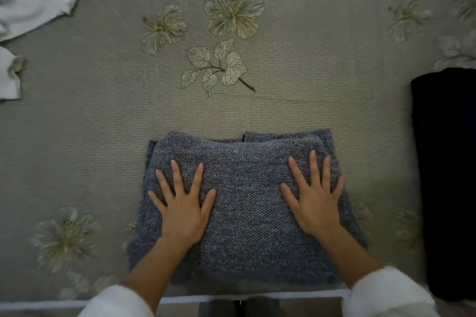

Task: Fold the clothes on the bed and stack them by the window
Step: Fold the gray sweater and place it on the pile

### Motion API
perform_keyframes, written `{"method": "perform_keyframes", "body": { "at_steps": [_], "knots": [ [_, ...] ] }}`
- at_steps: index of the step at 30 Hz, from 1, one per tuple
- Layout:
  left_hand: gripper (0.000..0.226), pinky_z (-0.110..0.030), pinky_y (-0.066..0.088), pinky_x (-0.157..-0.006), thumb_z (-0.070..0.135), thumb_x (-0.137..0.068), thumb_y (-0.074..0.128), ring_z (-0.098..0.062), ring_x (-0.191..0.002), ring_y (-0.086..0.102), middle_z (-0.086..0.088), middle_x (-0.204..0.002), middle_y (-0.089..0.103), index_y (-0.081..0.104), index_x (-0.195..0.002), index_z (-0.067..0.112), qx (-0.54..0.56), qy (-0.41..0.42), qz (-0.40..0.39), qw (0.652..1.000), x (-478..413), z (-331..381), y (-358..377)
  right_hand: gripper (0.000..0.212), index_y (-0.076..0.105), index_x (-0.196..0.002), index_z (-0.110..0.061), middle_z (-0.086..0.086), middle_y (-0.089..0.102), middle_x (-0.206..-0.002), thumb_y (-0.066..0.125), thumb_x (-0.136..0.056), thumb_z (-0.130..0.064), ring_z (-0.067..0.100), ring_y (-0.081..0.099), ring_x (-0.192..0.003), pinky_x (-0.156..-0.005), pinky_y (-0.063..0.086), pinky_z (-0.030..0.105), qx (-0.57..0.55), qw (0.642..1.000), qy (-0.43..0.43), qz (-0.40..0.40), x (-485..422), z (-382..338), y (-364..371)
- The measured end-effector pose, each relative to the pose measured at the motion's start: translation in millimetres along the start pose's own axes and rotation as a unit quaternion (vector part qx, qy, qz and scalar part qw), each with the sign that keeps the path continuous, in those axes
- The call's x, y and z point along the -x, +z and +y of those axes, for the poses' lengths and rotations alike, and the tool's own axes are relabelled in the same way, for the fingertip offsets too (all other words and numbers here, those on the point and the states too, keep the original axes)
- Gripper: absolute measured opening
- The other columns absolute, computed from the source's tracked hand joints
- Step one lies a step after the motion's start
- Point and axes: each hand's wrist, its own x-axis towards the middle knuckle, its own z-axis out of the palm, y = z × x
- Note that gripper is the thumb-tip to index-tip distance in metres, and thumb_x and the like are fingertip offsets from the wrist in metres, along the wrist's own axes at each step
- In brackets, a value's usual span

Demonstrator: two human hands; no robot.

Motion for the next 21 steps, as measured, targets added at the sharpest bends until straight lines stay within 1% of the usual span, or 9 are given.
{"method": "perform_keyframes", "body": {
  "at_steps": [4,9,10,12,14,16,18,20,21],
  "knots": [
    [0.064,-0.066,-0.017,-0.104,0.075,-0.084,0.005,-0.030,-0.126,-0.050,0.002,-0.142,-0.050,-0.031,-0.133,0.056,-0.002,-0.010,-0.027,1.000,-18.8,4.0,10.9,0.064,-0.029,-0.138,-0.053,-0.007,-0.042,-0.148,-0.003,-0.083,-0.076,0.021,-0.046,-0.132,-0.109,-0.018,0.059,0.006,0.999,-0.002,-0.037,-22.7,1.1,8.3],
    [0.064,-0.064,-0.020,-0.104,0.077,-0.080,0.003,-0.026,-0.120,-0.056,0.005,-0.135,-0.055,-0.036,-0.127,0.059,0.003,-0.017,-0.062,0.998,-21.8,5.7,5.2,0.062,-0.025,-0.136,-0.058,-0.012,-0.044,-0.145,0.003,-0.084,-0.075,0.018,-0.039,-0.136,-0.110,-0.016,0.057,-0.025,0.997,-0.010,-0.069,-24.5,5.1,-0.5],
    [0.063,-0.063,-0.019,-0.104,0.077,-0.080,0.004,-0.025,-0.121,-0.054,0.006,-0.136,-0.054,-0.034,-0.127,0.060,0.012,-0.013,-0.069,0.997,-21.8,5.5,1.6,0.060,-0.019,-0.139,-0.059,-0.013,-0.038,-0.149,0.004,-0.086,-0.074,0.017,-0.033,-0.139,-0.112,-0.013,0.056,-0.039,0.997,-0.018,-0.067,-23.8,7.0,-5.2],
    [0.063,-0.059,-0.017,-0.108,0.074,-0.084,0.011,-0.023,-0.133,-0.043,0.007,-0.148,-0.041,-0.025,-0.133,0.060,0.041,-0.002,-0.049,0.998,-17.4,3.7,-6.5,0.058,0.000,-0.146,-0.053,-0.011,-0.013,-0.160,0.010,-0.091,-0.069,0.017,-0.010,-0.147,-0.114,0.000,0.054,-0.062,0.997,-0.033,-0.019,-18.6,13.9,-15.7],
    [0.064,-0.055,-0.009,-0.112,0.065,-0.091,0.026,-0.025,-0.144,-0.021,0.003,-0.159,-0.018,-0.007,-0.145,0.052,0.078,-0.012,0.031,0.996,-6.7,-3.2,-13.7,0.063,0.017,-0.149,-0.042,-0.003,0.011,-0.160,0.029,-0.091,-0.063,0.022,0.013,-0.143,-0.112,0.013,0.054,-0.101,0.993,-0.010,0.051,-9.4,28.8,-22.6],
    [0.069,-0.056,-0.001,-0.113,0.055,-0.093,0.041,-0.031,-0.145,-0.006,-0.005,-0.160,-0.005,0.004,-0.149,0.042,0.125,-0.079,0.094,0.985,9.7,-17.1,-15.2,0.071,0.027,-0.147,-0.031,0.006,0.025,-0.151,0.054,-0.087,-0.058,0.029,0.028,-0.136,-0.110,0.023,0.055,-0.176,0.981,0.051,0.071,1.0,49.0,-23.6],
    [0.078,-0.057,0.005,-0.113,0.053,-0.090,0.051,-0.037,-0.144,0.003,-0.014,-0.158,0.002,0.006,-0.151,0.034,0.180,-0.183,0.084,0.963,28.4,-38.0,-10.8,0.083,0.037,-0.142,-0.020,0.012,0.035,-0.140,0.072,-0.075,-0.054,0.033,0.041,-0.126,-0.107,0.035,0.050,-0.281,0.950,0.134,0.024,13.4,66.5,-18.1],
    [0.087,-0.056,0.015,-0.113,0.056,-0.085,0.057,-0.041,-0.140,0.016,-0.021,-0.155,0.012,0.010,-0.152,0.025,0.263,-0.277,0.036,0.923,45.3,-60.0,-3.6,0.091,0.046,-0.132,-0.008,0.015,0.049,-0.131,0.077,-0.061,-0.056,0.028,0.055,-0.109,-0.096,0.046,0.042,-0.391,0.896,0.210,-0.028,29.4,76.1,-11.6],
    [0.089,-0.055,0.020,-0.113,0.056,-0.083,0.060,-0.042,-0.138,0.023,-0.023,-0.152,0.018,0.016,-0.151,0.019,0.294,-0.298,0.016,0.908,52.0,-69.1,-0.8,0.091,0.049,-0.128,-0.007,0.013,0.055,-0.126,0.077,-0.057,-0.055,0.023,0.059,-0.098,-0.088,0.048,0.038,-0.443,0.862,0.242,-0.045,38.1,77.9,-8.3]
  ]
}}
